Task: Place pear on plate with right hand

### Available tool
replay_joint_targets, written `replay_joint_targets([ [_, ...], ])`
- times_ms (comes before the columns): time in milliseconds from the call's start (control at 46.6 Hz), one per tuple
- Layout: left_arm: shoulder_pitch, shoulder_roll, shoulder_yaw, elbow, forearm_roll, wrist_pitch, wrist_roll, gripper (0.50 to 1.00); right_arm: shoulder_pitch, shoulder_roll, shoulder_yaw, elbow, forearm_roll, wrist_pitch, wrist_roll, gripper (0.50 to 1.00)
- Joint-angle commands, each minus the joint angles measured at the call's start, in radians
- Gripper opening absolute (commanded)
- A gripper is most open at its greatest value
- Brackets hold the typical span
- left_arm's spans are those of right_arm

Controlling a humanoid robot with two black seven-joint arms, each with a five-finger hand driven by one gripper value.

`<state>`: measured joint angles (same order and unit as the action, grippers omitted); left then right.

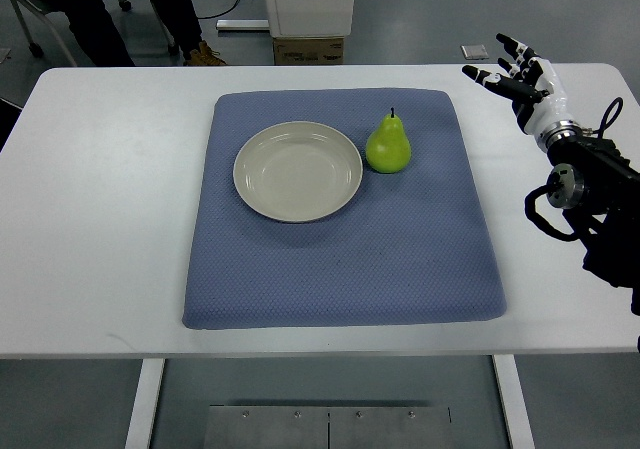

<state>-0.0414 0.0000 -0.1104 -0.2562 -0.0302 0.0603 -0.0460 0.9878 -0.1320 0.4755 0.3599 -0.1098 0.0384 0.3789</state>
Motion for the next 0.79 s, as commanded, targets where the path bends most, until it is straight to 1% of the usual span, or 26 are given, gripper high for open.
replay_joint_targets([
  [0, 0.000, 0.000, 0.000, 0.000, -0.001, 0.000, 0.000, 1.000, 0.000, 0.000, -0.001, -0.001, -0.001, 0.000, 0.000, 1.000],
  [601, 0.000, 0.000, 0.000, 0.000, -0.001, -0.001, 0.000, 1.000, 0.003, -0.001, -0.021, 0.027, -0.024, 0.003, 0.003, 1.000],
  [773, 0.000, 0.000, 0.000, 0.000, 0.001, -0.001, 0.000, 1.000, 0.025, 0.002, -0.069, 0.040, -0.068, 0.003, 0.044, 1.000],
])
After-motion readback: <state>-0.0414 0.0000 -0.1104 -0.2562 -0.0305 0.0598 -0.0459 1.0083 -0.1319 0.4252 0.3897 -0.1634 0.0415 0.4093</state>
